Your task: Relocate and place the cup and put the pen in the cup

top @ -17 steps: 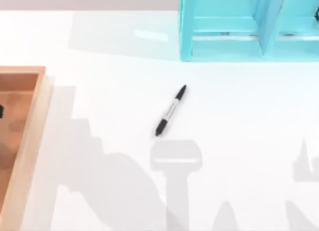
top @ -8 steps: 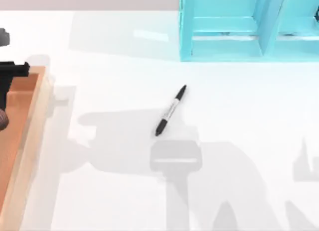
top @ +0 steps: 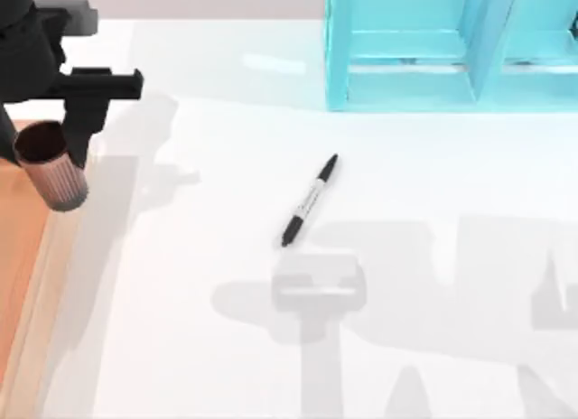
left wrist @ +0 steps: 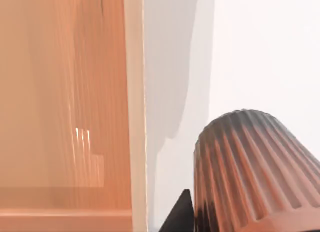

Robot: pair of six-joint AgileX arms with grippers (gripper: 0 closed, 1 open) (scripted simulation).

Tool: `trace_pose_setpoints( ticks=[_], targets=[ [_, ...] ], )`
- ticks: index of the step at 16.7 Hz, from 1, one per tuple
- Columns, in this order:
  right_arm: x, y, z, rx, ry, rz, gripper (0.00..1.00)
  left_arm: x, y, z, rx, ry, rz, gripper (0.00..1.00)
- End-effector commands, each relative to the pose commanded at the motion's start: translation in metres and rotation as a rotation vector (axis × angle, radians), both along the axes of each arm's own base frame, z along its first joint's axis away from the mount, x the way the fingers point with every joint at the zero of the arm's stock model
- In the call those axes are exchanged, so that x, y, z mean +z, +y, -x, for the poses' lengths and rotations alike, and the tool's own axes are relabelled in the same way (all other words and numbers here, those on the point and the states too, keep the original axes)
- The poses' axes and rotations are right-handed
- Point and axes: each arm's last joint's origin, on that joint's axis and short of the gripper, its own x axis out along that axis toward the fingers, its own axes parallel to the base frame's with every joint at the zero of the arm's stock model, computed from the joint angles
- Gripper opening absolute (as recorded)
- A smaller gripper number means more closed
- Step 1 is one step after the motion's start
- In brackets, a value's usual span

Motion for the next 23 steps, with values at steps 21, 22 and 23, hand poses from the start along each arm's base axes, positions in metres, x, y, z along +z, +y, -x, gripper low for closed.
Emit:
trace_pose_setpoints(
  ticks=[21,22,23],
  targets=[
    [0.0,0.0,0.0,0.0,0.0,0.0,1.0,-0.1,-0.073,-0.026,0.004,0.005,-0.007,0.0],
    [0.0,0.0,0.0,0.0,0.0,0.0,1.0,-0.107,-0.073,-0.026,0.004,0.002,-0.005,0.0],
    [0.0,0.0,0.0,0.0,0.0,0.0,1.0,-0.115,-0.074,-0.027,0.005,-0.005,-0.002,0.0]
  ],
)
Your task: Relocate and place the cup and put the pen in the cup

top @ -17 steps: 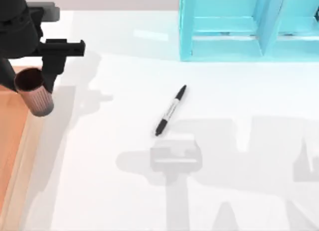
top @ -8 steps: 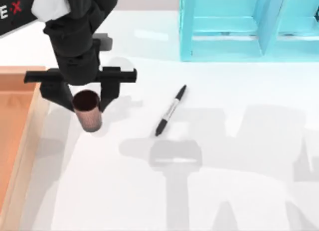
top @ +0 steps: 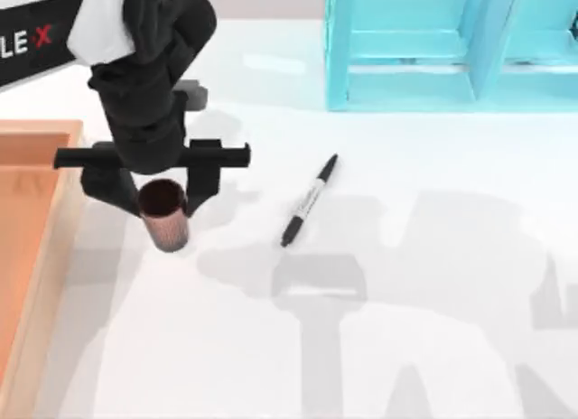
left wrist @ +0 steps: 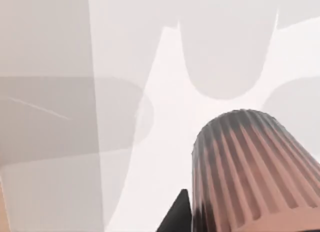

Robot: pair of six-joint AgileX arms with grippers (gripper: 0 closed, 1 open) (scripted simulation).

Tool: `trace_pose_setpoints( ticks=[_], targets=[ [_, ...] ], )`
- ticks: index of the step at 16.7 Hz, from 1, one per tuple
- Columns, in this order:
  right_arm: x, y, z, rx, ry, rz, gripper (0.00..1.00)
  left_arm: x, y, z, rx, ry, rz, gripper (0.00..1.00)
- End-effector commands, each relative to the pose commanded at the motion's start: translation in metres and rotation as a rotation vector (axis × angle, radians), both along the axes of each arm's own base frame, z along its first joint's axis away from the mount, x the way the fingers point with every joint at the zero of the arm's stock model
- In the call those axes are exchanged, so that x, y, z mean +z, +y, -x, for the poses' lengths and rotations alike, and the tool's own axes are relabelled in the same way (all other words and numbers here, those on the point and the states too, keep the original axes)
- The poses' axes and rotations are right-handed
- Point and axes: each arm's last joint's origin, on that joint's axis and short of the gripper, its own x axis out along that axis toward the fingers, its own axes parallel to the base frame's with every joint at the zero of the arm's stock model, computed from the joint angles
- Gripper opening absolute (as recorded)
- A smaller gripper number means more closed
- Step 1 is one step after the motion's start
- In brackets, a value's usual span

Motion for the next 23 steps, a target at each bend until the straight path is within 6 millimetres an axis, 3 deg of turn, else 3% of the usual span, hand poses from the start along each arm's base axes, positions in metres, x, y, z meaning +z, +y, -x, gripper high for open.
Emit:
trace_pose_setpoints(
  ticks=[3,6,19,23],
  targets=[
    [0.0,0.0,0.0,0.0,0.0,0.0,1.0,-0.019,0.0,0.001,-0.001,0.006,-0.004,0.0],
    [0.0,0.0,0.0,0.0,0.0,0.0,1.0,-0.02,0.0,0.002,-0.001,0.008,-0.005,0.0],
    [0.0,0.0,0.0,0.0,0.0,0.0,1.0,-0.02,0.0,0.002,-0.001,0.008,-0.005,0.98],
    [0.0,0.0,0.0,0.0,0.0,0.0,1.0,-0.02,0.0,0.002,-0.001,0.008,-0.005,1.0]
  ],
)
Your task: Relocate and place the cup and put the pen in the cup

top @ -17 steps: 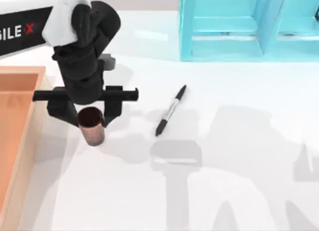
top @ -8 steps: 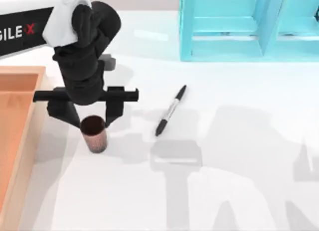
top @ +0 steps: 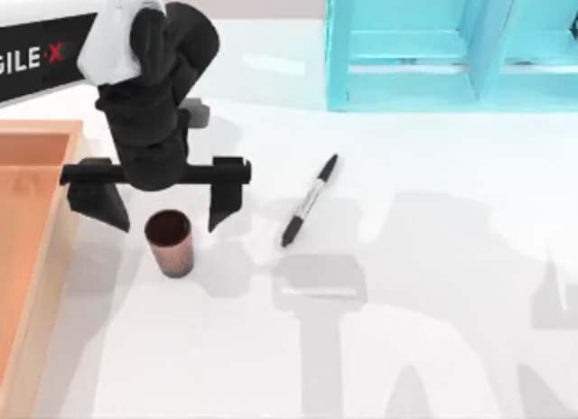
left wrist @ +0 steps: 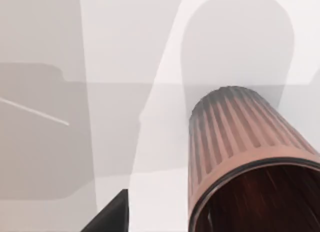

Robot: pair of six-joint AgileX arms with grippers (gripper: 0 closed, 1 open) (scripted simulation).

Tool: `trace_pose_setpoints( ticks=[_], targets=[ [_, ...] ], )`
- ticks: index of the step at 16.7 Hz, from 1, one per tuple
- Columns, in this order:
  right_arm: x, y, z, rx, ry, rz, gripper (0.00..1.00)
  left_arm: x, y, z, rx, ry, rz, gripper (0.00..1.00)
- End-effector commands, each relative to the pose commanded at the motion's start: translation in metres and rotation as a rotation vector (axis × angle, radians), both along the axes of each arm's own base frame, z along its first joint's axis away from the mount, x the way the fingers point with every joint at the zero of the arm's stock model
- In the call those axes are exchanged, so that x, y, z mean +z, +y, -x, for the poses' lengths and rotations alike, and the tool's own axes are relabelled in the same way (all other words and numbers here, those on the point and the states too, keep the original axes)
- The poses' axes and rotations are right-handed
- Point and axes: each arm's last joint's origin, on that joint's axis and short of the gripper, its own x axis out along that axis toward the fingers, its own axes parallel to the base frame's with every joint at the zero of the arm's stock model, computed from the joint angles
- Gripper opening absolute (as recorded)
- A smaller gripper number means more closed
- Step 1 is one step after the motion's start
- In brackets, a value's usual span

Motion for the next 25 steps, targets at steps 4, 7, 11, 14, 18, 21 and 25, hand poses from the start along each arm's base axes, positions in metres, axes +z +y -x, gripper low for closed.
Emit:
trace_pose_setpoints(
  ticks=[4,7,11,14,18,21,25],
  targets=[
    [0.0,0.0,0.0,0.0,0.0,0.0,1.0,0.0,0.0,0.0,0.0,0.0,0.0,1.0],
    [0.0,0.0,0.0,0.0,0.0,0.0,1.0,0.003,0.0,-0.002,0.005,0.003,-0.001,1.0],
    [0.0,0.0,0.0,0.0,0.0,0.0,1.0,0.035,-0.003,-0.011,0.016,0.014,-0.007,1.0],
    [0.0,0.0,0.0,0.0,0.0,0.0,1.0,0.082,-0.005,-0.014,0.011,0.014,-0.006,1.0],
    [0.0,0.0,0.0,0.0,0.0,0.0,1.0,0.135,-0.002,-0.005,0.003,0.008,-0.002,1.0],
    [0.0,0.0,0.0,0.0,0.0,0.0,1.0,0.15,0.0,0.0,0.001,0.0,0.0,1.0],
    [0.0,0.0,0.0,0.0,0.0,0.0,1.0,0.149,0.001,-0.002,0.003,-0.001,-0.001,1.0]
  ],
)
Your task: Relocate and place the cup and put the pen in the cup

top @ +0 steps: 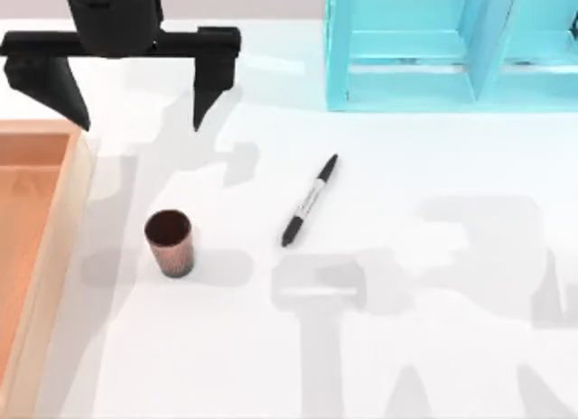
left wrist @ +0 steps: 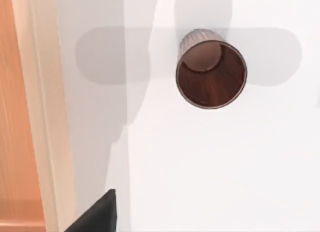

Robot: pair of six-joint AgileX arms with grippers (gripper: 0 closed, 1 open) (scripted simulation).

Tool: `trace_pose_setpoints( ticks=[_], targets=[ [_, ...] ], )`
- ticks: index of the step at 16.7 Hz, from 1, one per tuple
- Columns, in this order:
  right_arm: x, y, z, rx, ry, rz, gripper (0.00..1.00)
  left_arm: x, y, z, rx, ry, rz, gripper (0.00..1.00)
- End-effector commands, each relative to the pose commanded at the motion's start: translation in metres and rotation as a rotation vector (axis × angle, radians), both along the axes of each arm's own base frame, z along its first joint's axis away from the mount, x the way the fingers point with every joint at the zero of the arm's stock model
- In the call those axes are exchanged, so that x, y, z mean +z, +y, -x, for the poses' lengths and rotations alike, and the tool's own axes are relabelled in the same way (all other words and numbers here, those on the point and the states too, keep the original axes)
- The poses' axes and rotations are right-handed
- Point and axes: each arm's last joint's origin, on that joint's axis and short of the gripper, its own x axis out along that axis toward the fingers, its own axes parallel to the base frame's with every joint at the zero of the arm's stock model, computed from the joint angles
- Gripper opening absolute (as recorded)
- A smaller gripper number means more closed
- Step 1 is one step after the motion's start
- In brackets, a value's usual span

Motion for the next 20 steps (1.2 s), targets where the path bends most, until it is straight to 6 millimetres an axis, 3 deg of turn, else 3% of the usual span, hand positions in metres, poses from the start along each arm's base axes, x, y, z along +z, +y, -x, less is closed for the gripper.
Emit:
trace_pose_setpoints(
  ticks=[2,4,8,11,13,17,20],
  targets=[
    [0.0,0.0,0.0,0.0,0.0,0.0,1.0,-0.007,-0.012,-0.007,-0.031,-0.018,-0.012,1.0],
    [0.0,0.0,0.0,0.0,0.0,0.0,1.0,-0.026,-0.038,-0.018,-0.101,-0.041,-0.039,1.0],
    [0.0,0.0,0.0,0.0,0.0,0.0,1.0,-0.1,-0.118,-0.035,-0.31,-0.07,-0.125,1.0],
    [0.0,0.0,0.0,0.0,0.0,0.0,1.0,-0.137,-0.164,-0.031,-0.435,-0.122,-0.161,1.0],
    [0.0,0.0,0.0,0.0,0.0,0.0,1.0,-0.144,-0.174,-0.029,-0.464,-0.138,-0.168,1.0],
    [0.0,0.0,0.0,0.0,0.0,0.0,1.0,-0.146,-0.173,-0.03,-0.459,-0.132,-0.168,1.0],
    [0.0,0.0,0.0,0.0,0.0,0.0,1.0,-0.161,-0.172,-0.033,-0.463,-0.138,-0.168,1.0]
  ],
)
